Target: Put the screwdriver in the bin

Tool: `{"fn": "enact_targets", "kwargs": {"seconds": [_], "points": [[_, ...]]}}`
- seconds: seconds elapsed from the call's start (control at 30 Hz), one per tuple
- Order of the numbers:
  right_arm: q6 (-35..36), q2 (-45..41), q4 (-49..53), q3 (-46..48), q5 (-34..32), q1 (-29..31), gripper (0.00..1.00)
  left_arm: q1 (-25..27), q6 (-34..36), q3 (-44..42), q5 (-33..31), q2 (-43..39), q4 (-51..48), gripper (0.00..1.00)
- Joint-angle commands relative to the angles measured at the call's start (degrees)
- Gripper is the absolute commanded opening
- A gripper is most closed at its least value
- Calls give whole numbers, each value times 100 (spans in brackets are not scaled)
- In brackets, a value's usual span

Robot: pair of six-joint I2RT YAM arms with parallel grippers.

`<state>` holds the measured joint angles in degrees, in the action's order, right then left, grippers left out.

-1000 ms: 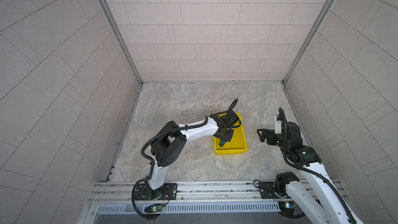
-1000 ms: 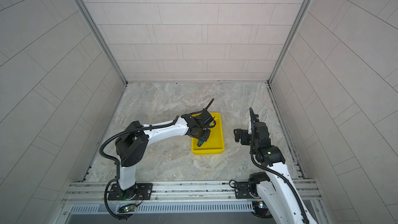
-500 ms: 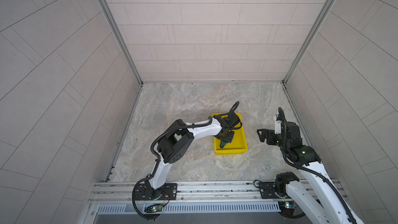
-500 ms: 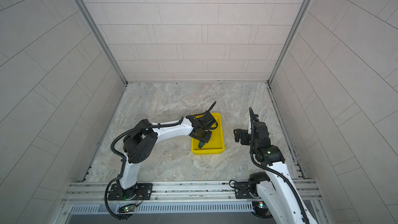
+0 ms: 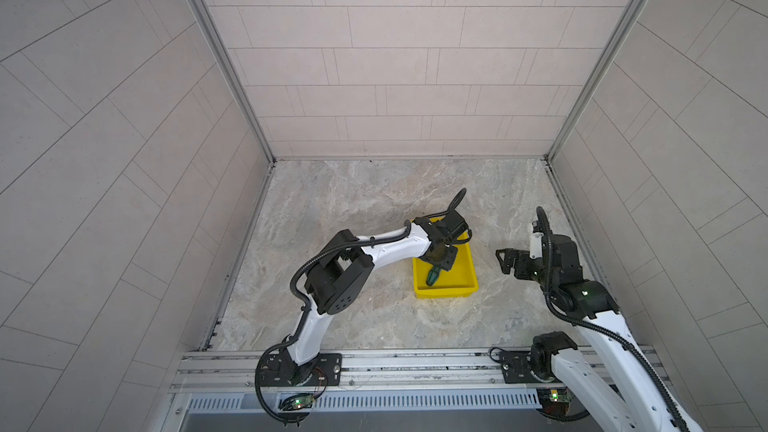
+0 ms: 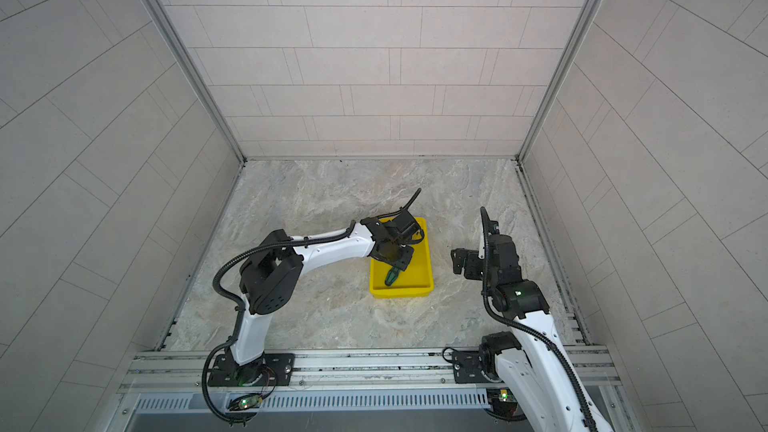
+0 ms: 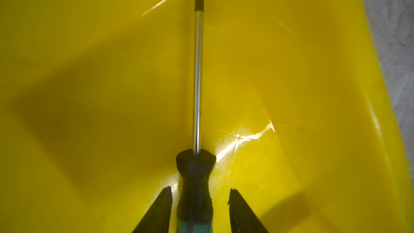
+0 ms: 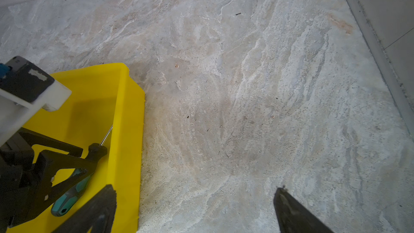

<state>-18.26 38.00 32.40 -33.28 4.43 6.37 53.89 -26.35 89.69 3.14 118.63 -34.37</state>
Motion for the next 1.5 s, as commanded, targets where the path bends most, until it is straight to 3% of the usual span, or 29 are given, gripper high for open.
{"fn": "enact_targets", "kwargs": {"seconds": [0.0, 0.1, 0.33, 0.57, 0.6, 0.63, 0.73, 1.07, 1.33, 1.47], "points": [[11, -14, -9, 68, -100, -2, 100, -19, -18, 236, -131, 88, -121, 54], [19, -7, -13, 76, -99, -3, 100, -33, 23, 323, -228, 31, -162, 65], [15, -5, -23, 84, -82, 0, 100, -233, 7, 428, -189, -376, -181, 76], [32, 120, -57, 98, -28, -4, 100, -401, 159, 118, -805, -1205, 106, 89], [48, 136, -20, 81, -61, -4, 100, -429, 206, 57, -900, -1326, 118, 97], [58, 159, 15, 52, -117, -4, 100, -459, 248, -4, -977, -1461, 123, 100], [112, 263, 41, -54, -345, 0, 100, -543, 369, -376, -1394, -1965, 222, 100], [210, 1605, -848, -602, -240, -3, 98, -1235, 343, -2557, -3613, -4225, 510, 100], [175, 2858, -1555, -1046, -867, -4, 98, -2381, 630, -4777, -4062, -6097, 2091, 100], [217, 3206, -2194, -1119, -1639, -20, 99, -3264, 1022, -5839, -3186, -6889, 3110, 100]]}}
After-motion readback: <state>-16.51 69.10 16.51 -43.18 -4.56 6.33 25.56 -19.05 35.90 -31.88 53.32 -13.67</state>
